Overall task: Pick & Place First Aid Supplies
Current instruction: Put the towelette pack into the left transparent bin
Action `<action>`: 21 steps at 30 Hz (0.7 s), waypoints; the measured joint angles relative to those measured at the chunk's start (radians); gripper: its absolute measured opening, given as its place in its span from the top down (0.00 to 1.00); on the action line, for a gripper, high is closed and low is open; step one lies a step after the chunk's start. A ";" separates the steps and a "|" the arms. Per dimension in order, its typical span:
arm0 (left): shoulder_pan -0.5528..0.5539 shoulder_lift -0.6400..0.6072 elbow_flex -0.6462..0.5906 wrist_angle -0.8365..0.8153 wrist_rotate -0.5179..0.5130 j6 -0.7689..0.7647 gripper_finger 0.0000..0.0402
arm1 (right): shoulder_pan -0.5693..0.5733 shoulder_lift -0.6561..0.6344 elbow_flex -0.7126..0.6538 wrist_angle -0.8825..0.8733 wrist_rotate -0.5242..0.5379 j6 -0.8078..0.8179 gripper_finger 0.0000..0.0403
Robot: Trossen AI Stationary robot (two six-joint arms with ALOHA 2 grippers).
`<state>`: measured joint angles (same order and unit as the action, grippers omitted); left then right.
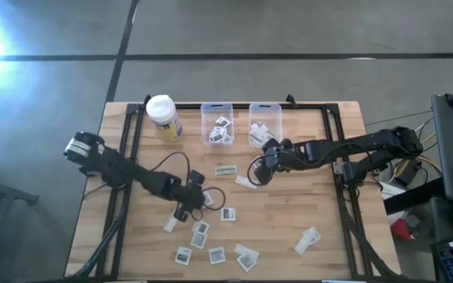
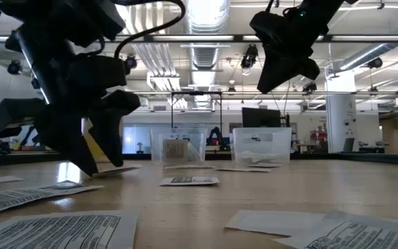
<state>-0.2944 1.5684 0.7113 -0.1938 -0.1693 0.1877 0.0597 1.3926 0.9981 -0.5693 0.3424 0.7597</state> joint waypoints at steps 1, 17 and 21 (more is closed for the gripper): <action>0.009 0.000 0.000 -0.001 0.013 -0.007 0.55 | 0.000 0.000 0.000 0.004 0.000 0.000 0.86; 0.048 0.001 -0.003 -0.006 0.049 -0.032 0.89 | 0.001 0.000 0.000 0.007 -0.001 0.000 0.86; 0.047 0.001 -0.004 -0.007 0.049 -0.036 0.94 | 0.002 0.001 0.000 0.007 -0.001 0.000 0.86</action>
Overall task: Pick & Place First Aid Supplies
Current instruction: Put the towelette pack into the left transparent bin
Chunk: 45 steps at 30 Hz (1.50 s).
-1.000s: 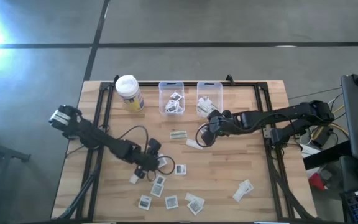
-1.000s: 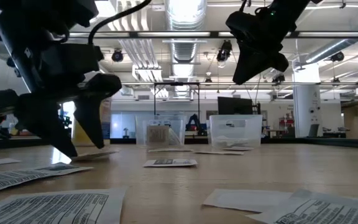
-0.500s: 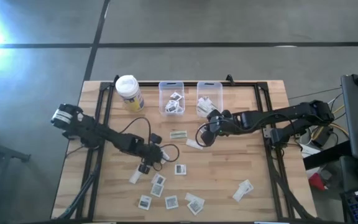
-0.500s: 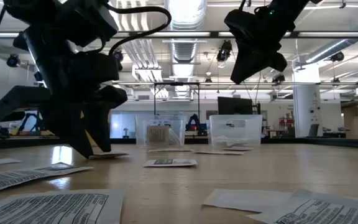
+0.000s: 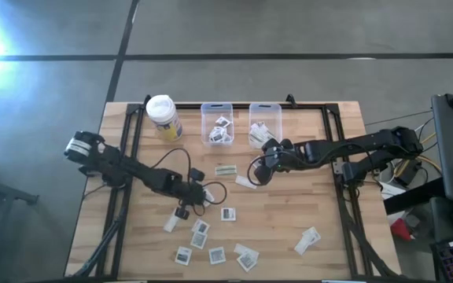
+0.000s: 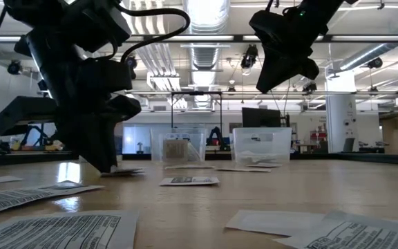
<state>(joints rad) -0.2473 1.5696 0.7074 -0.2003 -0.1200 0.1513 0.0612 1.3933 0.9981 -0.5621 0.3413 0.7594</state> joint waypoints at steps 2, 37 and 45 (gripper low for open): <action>-0.003 -0.001 0.000 -0.001 -0.001 -0.004 0.97 | 0.000 0.000 0.000 0.000 0.000 0.000 0.86; 0.251 -0.300 -0.003 0.183 -0.354 0.058 1.00 | 0.134 0.000 0.000 0.032 0.005 0.053 0.86; 0.437 -0.300 -0.002 0.276 -0.324 -0.024 1.00 | 0.207 0.000 0.000 0.093 0.061 0.053 0.86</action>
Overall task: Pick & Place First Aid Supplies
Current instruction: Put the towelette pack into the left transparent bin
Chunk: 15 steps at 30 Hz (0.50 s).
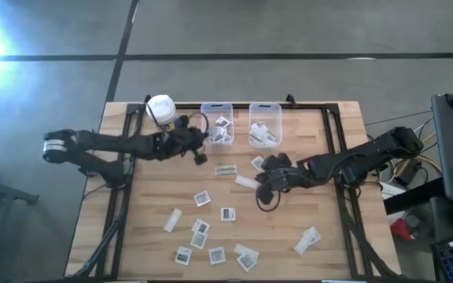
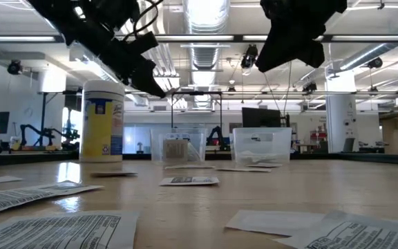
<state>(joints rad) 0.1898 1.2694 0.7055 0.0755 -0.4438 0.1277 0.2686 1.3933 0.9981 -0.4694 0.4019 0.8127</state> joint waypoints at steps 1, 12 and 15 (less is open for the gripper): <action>0.020 0.001 0.000 0.007 0.020 -0.021 1.00 | 0.006 0.000 0.000 0.005 0.001 0.000 0.86; 0.108 0.095 0.001 0.089 0.110 -0.315 1.00 | 0.033 0.000 0.000 0.017 0.046 0.023 0.86; 0.110 0.119 0.002 0.090 0.103 -0.384 1.00 | 0.037 0.000 -0.001 0.021 0.046 0.026 0.86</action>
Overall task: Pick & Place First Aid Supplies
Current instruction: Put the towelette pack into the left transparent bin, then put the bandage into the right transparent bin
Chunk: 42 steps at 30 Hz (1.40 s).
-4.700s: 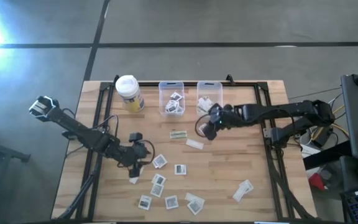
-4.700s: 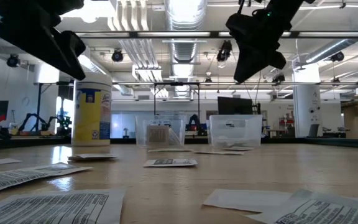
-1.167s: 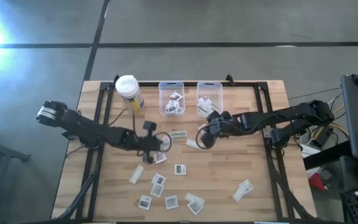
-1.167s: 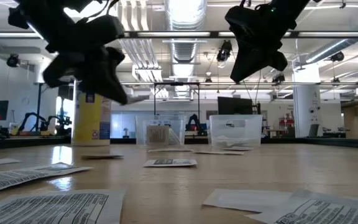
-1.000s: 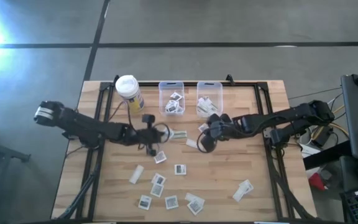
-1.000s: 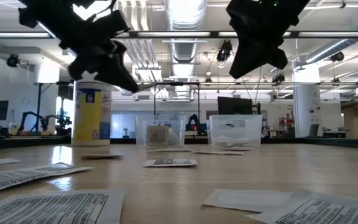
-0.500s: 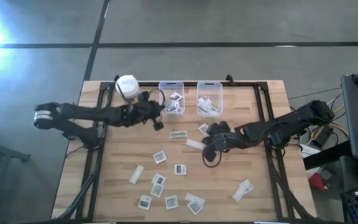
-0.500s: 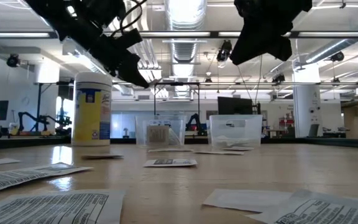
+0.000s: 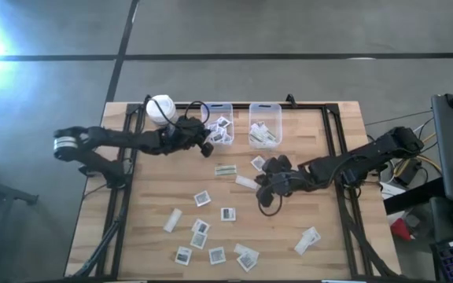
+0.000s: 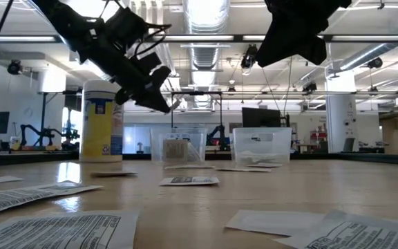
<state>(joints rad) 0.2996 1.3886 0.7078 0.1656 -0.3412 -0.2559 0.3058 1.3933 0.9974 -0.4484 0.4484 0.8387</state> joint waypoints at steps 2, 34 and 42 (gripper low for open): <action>0.000 0.014 0.000 0.000 -0.003 -0.017 1.00 | 0.001 0.000 -0.006 0.012 0.000 0.000 0.86; 0.000 0.138 0.002 -0.001 -0.087 -0.051 0.92 | 0.002 0.000 -0.146 0.156 -0.001 0.071 0.86; 0.000 0.130 0.002 0.001 -0.091 -0.010 0.74 | 0.002 0.000 -0.156 0.179 -0.001 0.073 0.86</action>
<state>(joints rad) 0.2996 1.5190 0.7094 0.1661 -0.4317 -0.2659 0.3077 1.3933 0.8413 -0.2694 0.4477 0.9112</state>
